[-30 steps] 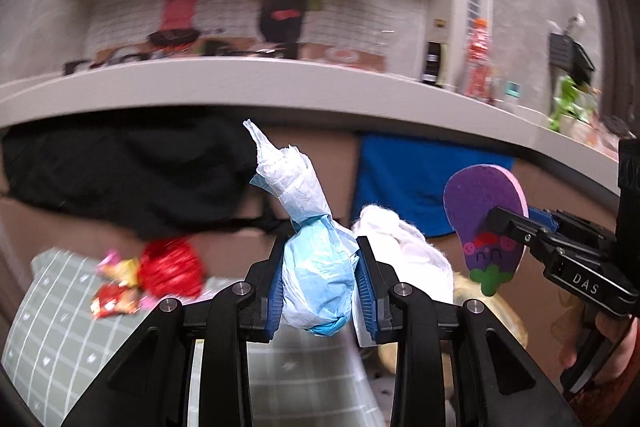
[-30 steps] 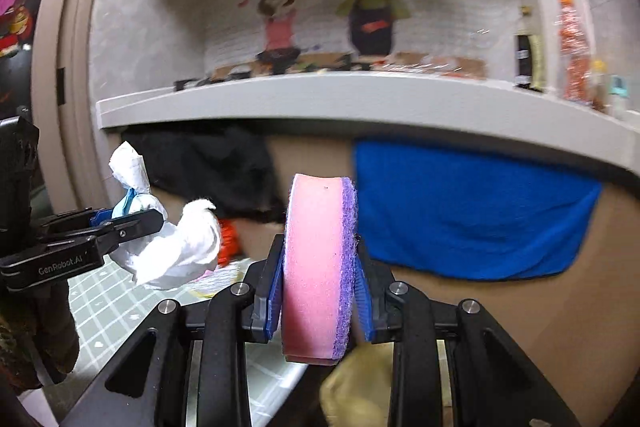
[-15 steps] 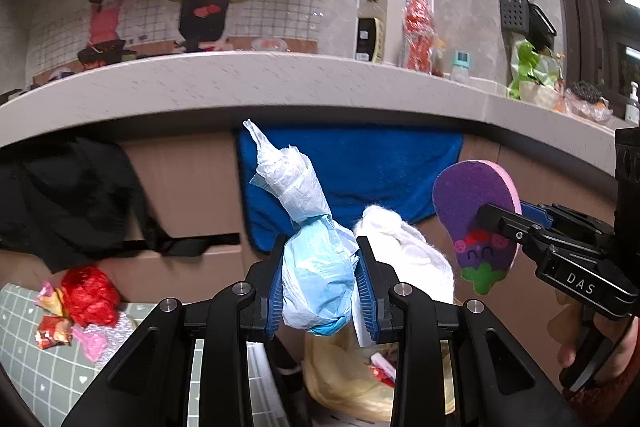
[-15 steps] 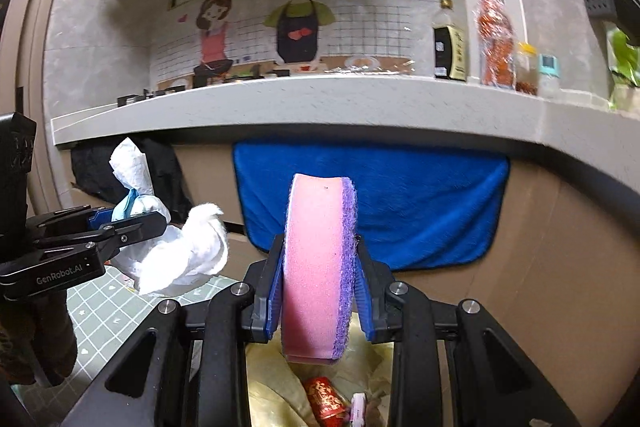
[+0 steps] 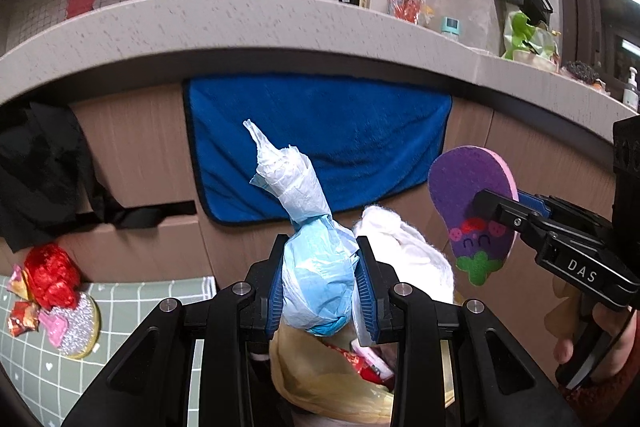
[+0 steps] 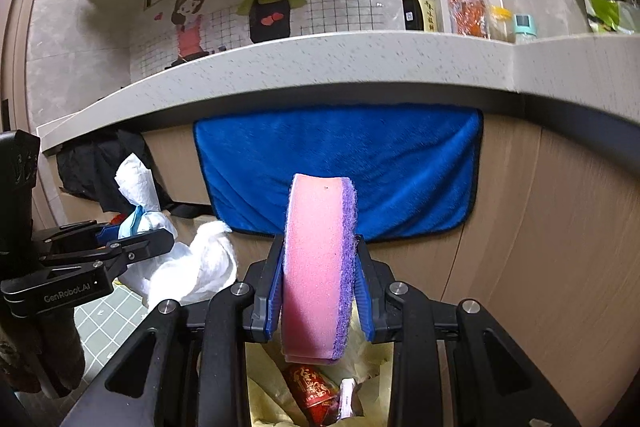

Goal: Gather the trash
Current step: 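Carry the bag bundle and sponge over the bin and open both tools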

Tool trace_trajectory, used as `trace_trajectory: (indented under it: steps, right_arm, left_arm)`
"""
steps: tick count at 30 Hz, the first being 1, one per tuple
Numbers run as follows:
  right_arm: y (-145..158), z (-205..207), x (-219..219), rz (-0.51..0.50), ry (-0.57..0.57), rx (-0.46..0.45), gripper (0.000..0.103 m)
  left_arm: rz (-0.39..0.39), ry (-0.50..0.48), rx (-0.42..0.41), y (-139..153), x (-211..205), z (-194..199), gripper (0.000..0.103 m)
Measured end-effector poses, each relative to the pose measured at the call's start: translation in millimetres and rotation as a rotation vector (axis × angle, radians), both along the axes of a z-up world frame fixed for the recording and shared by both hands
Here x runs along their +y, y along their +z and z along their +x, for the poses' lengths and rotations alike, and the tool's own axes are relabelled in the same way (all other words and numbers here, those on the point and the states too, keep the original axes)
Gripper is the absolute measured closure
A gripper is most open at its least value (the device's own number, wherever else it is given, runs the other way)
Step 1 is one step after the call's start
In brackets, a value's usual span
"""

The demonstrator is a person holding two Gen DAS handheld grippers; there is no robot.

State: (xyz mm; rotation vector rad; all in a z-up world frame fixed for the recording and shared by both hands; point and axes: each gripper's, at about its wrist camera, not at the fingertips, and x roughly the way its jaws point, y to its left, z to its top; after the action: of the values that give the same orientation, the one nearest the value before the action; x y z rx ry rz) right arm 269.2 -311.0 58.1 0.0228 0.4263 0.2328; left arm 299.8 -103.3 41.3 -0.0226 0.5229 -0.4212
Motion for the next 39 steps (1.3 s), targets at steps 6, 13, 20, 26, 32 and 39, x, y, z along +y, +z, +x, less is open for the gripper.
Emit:
trace_trajectory:
  steps: [6,13,20,26,32,39]
  right_arm:
    - [-18.0,3.3,-3.4,0.009,-0.003,0.04,0.075]
    - [-32.4,5.3,-10.6,0.025,-0.012,0.075,0.075]
    - [-44.5,5.2,-13.2,0.033,-0.012,0.103,0.075]
    - [-54.7,10.6,-13.1,0.032,-0.008,0.13,0.075]
    - [-66.0,16.4,-13.4,0.03,-0.014,0.164,0.075]
    - [-74.3,21.4,-12.8,0.04,-0.02,0.195,0.071]
  left_arm:
    - [0.011,-0.017,0.048,-20.1,-10.3,4.9,0.07]
    - [0.009,-0.042,0.086,-39.1,-18.2,6.5,0.07]
    - [0.009,-0.049,0.11,-52.8,-22.9,9.6,0.07]
    - [0.006,-0.048,0.133,-59.2,-23.5,14.5,0.07]
    - [-0.006,-0.047,0.162,-64.4,-21.5,21.3,0.07]
    - [-0.029,-0.098,0.201,-70.8,-22.9,30.0,0.066]
